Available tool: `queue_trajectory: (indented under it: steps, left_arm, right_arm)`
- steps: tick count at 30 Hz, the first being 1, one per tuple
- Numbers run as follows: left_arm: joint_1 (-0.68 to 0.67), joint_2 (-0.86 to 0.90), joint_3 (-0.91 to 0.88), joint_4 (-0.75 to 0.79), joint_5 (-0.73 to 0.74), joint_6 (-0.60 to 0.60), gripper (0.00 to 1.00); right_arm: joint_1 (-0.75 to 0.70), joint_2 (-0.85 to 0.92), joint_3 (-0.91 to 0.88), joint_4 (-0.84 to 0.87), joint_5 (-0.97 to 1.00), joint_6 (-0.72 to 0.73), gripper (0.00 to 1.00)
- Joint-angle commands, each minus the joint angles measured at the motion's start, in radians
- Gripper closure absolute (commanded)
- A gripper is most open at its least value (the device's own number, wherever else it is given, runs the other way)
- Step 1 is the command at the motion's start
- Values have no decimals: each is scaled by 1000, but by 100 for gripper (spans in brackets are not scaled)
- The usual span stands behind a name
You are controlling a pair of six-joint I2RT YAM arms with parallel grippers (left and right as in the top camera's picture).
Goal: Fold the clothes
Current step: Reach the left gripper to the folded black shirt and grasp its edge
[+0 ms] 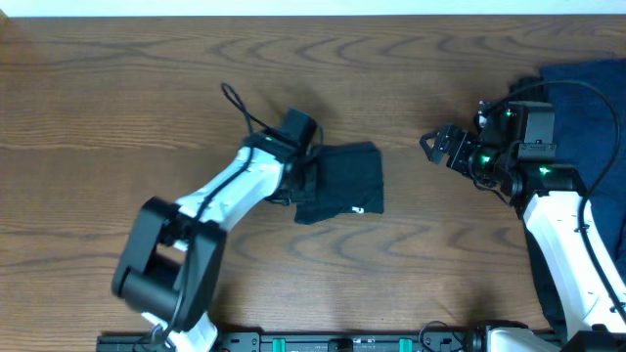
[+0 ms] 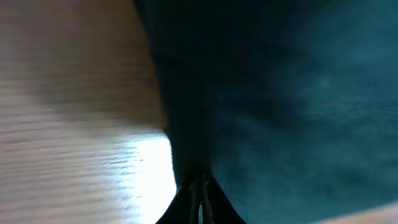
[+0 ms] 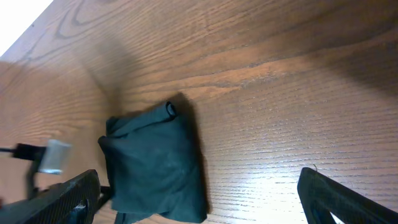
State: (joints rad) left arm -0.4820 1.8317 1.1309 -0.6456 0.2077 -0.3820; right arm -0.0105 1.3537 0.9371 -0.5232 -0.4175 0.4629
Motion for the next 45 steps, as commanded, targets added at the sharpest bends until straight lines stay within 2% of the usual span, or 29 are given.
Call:
queue_trajectory:
  steps: [1, 5, 11, 15, 20, 23, 27, 28, 29, 31, 32, 33, 35, 45]
  left_arm:
    - [-19, 51, 2, 0, 6, 21, 94]
    - [-52, 111, -3, 0, 18, 21, 94]
    - [-146, 158, -3, 4, 187, 20, 94]
    - [-206, 142, -1, -4, 241, 10, 94]
    - [-202, 76, 35, -47, 241, 11, 93]
    - [-174, 7, 59, -48, 231, 11, 86]
    - [-148, -97, 73, -48, 135, 26, 84]
    - [-144, -129, 74, -45, 95, 35, 78]
    - [-142, -147, 74, -43, 72, 50, 68]
    - [-139, -186, 74, -28, 13, 122, 38]
    - [-139, -198, 74, -17, -8, 170, 27]
    - [-139, -201, 74, -6, -19, 210, 22]
    - [-139, -196, 74, 13, -18, 279, 17]
    - [-139, -14, 74, 77, -19, 518, 16]
  right_arm:
    - [-3, -12, -3, -1, 3, -12, 1]
    - [-3, -12, -3, -1, 3, -12, 1]
    - [-3, -12, -3, -1, 3, -12, 1]
    - [-3, -12, -3, -1, 3, -12, 1]
    - [-3, -12, -3, -1, 3, -12, 1]
    - [-3, -12, -3, -1, 3, -12, 1]
    - [-3, -12, -3, 0, 3, -12, 1]
    - [-3, -12, -3, -1, 3, -12, 1]
    - [-3, -12, -3, -1, 3, -12, 1]
    - [-3, -12, -3, -1, 3, -12, 1]
    - [-3, -12, -3, -1, 3, -12, 1]
    - [-3, -12, -3, -1, 3, -12, 1]
    - [-3, -12, -3, -1, 3, -12, 1]
    - [-3, -12, -3, -1, 3, -12, 1]
